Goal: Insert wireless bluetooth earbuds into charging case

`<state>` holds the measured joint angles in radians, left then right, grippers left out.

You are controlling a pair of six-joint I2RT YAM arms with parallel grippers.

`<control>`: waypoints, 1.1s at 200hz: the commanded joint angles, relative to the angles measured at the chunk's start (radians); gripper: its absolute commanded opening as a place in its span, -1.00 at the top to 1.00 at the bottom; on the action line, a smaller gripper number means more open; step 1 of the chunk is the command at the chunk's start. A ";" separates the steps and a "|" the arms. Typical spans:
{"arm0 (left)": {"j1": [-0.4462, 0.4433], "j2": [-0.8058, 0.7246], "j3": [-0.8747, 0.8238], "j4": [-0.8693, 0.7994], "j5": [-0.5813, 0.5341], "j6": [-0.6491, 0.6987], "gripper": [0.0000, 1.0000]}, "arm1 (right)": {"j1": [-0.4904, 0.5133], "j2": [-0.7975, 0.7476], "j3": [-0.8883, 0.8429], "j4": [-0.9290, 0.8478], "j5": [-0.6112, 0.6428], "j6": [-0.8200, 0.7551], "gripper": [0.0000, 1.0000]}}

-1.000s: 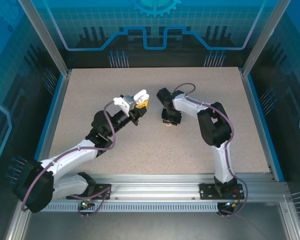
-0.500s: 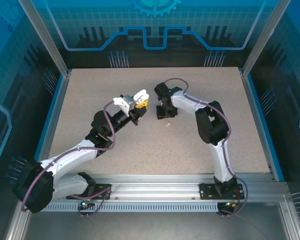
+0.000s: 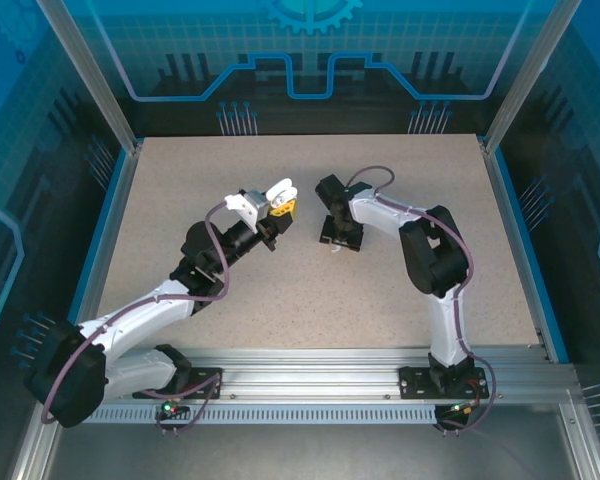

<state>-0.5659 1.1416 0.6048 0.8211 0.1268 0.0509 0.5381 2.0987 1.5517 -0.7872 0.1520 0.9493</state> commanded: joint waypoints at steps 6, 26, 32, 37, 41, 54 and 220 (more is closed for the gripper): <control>0.005 -0.012 -0.011 0.056 -0.001 -0.014 1.00 | 0.016 -0.021 0.028 -0.027 0.038 0.218 -0.18; 0.004 -0.003 -0.015 0.068 -0.001 -0.018 1.00 | 0.016 0.004 0.058 -0.046 0.024 0.262 -0.15; 0.004 -0.003 -0.015 0.071 -0.001 -0.019 1.00 | 0.015 0.013 0.068 -0.051 0.019 0.274 -0.14; 0.005 -0.002 -0.016 0.073 -0.002 -0.019 1.00 | 0.016 0.019 0.077 -0.060 0.020 0.282 -0.13; 0.004 -0.001 -0.017 0.074 -0.003 -0.019 1.00 | 0.017 0.024 0.083 -0.063 0.020 0.285 -0.12; 0.004 -0.001 -0.017 0.077 -0.003 -0.017 1.00 | 0.017 0.037 0.095 -0.073 0.021 0.295 -0.08; 0.005 0.008 -0.020 0.086 -0.004 -0.019 1.00 | 0.029 0.093 0.110 -0.124 0.035 0.284 0.17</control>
<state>-0.5659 1.1465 0.5915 0.8597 0.1268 0.0502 0.5583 2.1685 1.6482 -0.8757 0.1619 1.2236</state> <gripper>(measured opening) 0.245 0.426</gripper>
